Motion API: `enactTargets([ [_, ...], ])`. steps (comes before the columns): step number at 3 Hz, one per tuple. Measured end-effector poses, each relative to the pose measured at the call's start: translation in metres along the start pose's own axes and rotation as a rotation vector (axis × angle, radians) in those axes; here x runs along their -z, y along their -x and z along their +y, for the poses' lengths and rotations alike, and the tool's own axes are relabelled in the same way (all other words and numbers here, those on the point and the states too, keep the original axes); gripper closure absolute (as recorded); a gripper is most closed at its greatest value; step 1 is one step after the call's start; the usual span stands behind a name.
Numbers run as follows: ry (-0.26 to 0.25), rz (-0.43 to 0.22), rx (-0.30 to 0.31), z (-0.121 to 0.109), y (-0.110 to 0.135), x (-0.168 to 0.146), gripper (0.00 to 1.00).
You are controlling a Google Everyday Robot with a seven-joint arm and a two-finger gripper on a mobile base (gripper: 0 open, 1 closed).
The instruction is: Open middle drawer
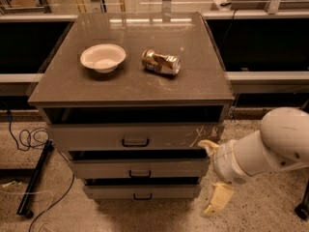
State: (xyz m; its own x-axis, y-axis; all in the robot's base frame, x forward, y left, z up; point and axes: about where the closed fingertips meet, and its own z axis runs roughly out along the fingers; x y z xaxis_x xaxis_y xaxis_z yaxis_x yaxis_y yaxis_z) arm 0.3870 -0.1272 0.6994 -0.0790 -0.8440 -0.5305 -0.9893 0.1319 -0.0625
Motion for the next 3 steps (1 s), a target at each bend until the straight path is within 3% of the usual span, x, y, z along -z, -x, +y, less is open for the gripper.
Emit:
enactTargets([
  [1,0.004,-0.031,-0.007,0.002,-0.010,-0.037,0.00],
  [2,0.030,-0.046,-0.026,-0.002,-0.027,-0.101,0.00],
  [3,0.031,-0.052,-0.027,0.000,-0.026,-0.103,0.00],
])
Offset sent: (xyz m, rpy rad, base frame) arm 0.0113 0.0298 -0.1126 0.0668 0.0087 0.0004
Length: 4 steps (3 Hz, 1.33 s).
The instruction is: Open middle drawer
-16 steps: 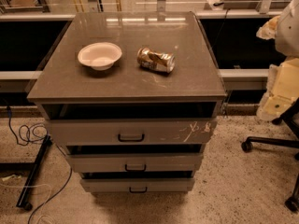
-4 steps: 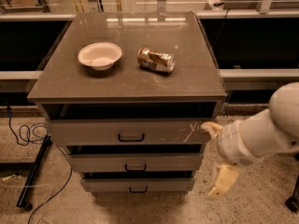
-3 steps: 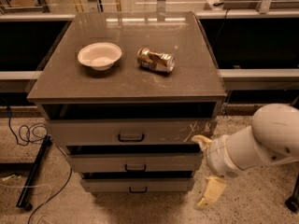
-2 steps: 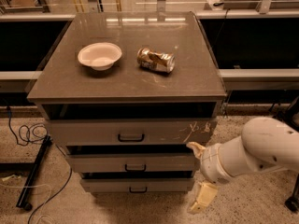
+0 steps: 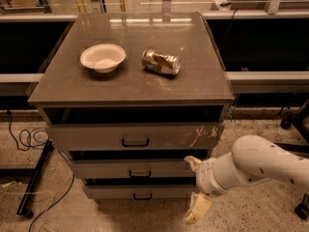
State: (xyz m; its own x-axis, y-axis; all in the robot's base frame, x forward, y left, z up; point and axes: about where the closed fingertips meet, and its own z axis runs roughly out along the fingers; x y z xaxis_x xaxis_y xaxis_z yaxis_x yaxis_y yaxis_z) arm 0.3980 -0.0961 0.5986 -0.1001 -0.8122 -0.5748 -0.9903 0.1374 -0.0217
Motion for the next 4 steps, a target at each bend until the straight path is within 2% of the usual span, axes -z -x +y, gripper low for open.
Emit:
enactTargets([
  [2,0.022,-0.036,0.018,-0.007,0.002,-0.053,0.00],
  [3,0.027,-0.039,0.010,-0.016,-0.005,-0.079,0.00],
  [4,0.016,-0.045,0.028,-0.032,-0.009,-0.101,0.00],
])
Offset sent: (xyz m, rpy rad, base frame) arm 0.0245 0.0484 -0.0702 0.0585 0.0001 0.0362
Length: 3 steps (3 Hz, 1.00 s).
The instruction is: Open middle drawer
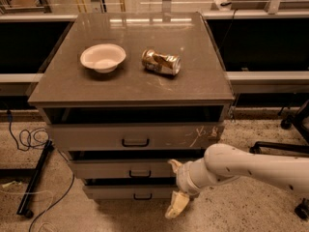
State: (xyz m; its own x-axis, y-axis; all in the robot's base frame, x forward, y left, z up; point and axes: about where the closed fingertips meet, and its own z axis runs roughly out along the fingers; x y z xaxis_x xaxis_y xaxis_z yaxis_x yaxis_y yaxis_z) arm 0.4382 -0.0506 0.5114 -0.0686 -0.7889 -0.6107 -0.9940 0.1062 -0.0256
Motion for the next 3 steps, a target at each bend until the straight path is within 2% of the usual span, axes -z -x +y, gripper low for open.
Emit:
enactTargets([
  [1,-0.052,-0.017,-0.005,-0.045,-0.022,-0.025,0.00],
  [3,-0.049,-0.043,0.010,-0.056,-0.023,-0.052,0.00],
])
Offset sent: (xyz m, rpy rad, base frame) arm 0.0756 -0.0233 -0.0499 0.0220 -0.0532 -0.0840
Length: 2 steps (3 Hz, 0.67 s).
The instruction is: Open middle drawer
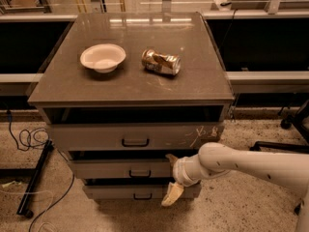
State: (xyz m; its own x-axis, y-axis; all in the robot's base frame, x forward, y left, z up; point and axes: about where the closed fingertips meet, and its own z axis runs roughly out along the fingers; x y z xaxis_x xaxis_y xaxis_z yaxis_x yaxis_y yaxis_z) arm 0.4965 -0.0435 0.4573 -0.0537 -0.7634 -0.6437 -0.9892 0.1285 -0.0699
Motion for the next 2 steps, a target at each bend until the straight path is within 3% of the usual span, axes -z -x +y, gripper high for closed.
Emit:
enactTargets([
  [1,-0.009,-0.011,0.012,-0.0100,-0.0043,-0.0255,0.00],
  [2,-0.009,-0.012,0.012,-0.0102,-0.0043,-0.0259,0.04],
])
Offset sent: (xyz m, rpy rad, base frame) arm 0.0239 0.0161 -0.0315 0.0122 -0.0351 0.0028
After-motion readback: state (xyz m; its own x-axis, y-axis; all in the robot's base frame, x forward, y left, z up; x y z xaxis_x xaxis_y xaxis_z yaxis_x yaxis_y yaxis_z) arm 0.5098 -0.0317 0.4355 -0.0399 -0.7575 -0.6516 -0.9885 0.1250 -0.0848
